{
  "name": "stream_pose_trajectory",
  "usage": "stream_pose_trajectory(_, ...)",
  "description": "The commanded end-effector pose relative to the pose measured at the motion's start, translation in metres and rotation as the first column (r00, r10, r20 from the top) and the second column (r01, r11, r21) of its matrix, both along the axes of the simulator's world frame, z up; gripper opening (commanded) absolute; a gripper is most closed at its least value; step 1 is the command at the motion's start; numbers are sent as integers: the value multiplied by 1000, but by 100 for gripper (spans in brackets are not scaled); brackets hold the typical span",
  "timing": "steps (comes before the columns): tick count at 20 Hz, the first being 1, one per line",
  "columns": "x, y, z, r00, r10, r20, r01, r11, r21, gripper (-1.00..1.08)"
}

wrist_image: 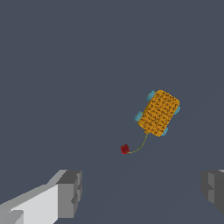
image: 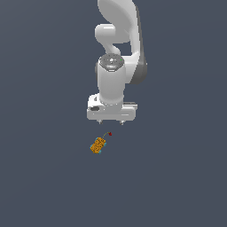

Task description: Pick up the object and move it to a goal position.

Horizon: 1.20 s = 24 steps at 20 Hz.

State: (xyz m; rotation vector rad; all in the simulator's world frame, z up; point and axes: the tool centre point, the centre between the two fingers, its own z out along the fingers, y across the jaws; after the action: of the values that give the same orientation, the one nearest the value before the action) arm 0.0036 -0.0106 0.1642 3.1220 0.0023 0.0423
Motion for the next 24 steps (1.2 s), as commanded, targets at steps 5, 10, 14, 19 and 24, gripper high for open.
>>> stream_pose_trajectory(5,3,-3,6,1000,0,8,0,1000,2,100)
stream_pose_trajectory(10,7,-7,18,1000,6,23,-6,1000,4,100)
stream_pose_trajectory(14,7,-7,16,1000,0,21,0,1000,4,100)
stream_pose_trajectory(19,10,-11,6,999,-50,17,49,999,9,100)
stream_pose_trajectory(24,14,-19,-13,990,-141,9,141,990,17,100)
